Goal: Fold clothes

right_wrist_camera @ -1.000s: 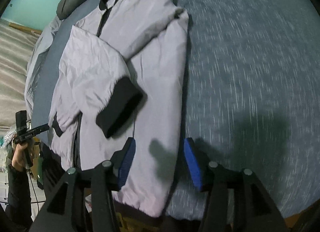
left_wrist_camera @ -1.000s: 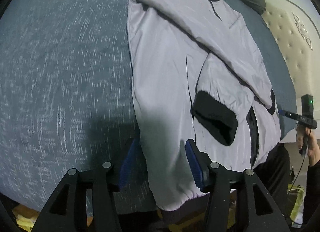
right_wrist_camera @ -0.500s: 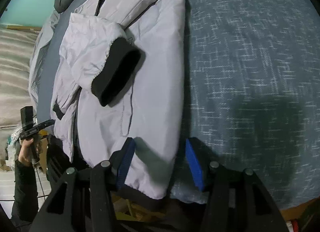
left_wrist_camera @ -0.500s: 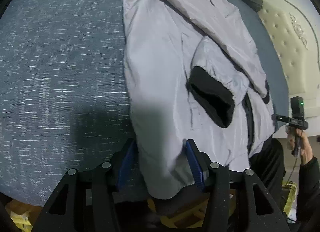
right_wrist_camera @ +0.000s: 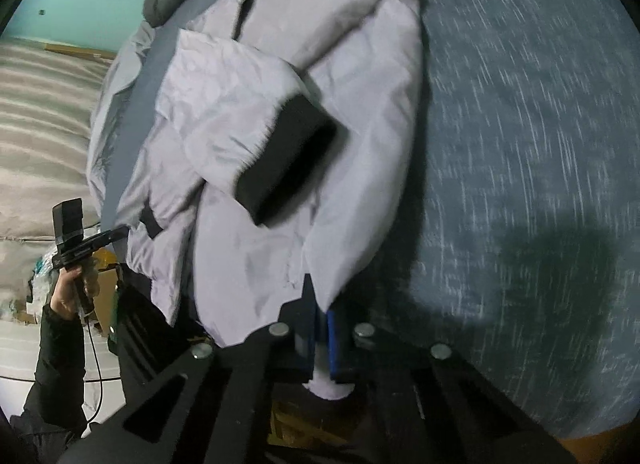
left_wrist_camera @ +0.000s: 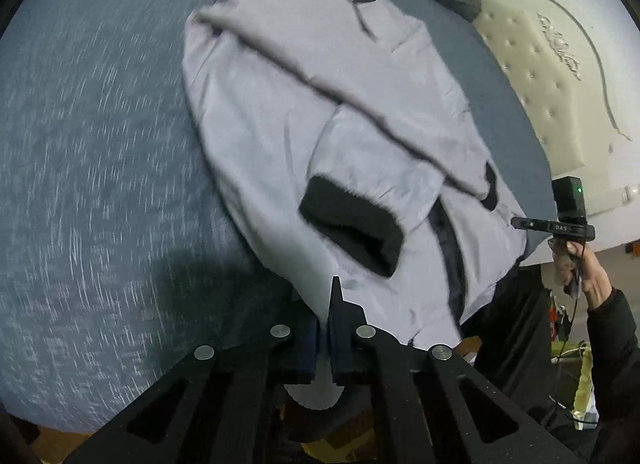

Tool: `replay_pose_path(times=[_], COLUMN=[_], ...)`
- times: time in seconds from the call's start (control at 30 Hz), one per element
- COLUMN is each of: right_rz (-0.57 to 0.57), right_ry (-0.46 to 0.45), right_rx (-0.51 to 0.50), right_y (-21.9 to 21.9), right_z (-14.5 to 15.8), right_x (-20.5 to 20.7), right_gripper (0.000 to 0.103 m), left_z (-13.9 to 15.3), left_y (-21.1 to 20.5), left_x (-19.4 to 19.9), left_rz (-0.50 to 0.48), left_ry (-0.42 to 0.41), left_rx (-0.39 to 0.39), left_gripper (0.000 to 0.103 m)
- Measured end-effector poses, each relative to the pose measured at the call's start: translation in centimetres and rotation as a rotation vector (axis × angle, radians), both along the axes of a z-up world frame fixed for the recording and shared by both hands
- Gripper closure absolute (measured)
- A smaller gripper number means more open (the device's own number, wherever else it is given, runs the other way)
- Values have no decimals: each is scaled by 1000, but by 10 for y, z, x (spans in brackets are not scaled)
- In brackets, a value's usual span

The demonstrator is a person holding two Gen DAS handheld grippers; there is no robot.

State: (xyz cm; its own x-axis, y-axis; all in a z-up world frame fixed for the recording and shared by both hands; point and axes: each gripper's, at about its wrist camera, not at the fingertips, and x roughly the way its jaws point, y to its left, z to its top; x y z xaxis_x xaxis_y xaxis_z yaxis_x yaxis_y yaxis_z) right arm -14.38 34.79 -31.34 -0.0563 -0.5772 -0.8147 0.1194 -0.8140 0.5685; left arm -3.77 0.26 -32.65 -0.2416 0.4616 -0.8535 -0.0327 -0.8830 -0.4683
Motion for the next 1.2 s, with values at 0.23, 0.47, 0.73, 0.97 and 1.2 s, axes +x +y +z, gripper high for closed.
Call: replay_pose_path(times=[0.23, 0.47, 0.73, 0.97, 1.2], right_rz=[-2, 6, -9, -26, -68], right_ry=[76, 117, 150, 177, 168], right_rx=[-39, -48, -64, -73, -69], right_y=[-13, -17, -18, -20, -23], right_z=[38, 66, 90, 112, 123], right_x=[-28, -50, -92, -136, -222], right_gripper=[100, 100, 100, 100, 100], left_z=[29, 56, 88, 100, 92], left_y=[8, 4, -2, -16, -46], left_x=[-26, -54, -90, -148, -228], left_rz=[-35, -36, -20, 14, 78], left_ry=[48, 84, 115, 126, 112], left_rx=[-6, 10, 36, 69, 93], left_gripper=[100, 100, 100, 100, 100])
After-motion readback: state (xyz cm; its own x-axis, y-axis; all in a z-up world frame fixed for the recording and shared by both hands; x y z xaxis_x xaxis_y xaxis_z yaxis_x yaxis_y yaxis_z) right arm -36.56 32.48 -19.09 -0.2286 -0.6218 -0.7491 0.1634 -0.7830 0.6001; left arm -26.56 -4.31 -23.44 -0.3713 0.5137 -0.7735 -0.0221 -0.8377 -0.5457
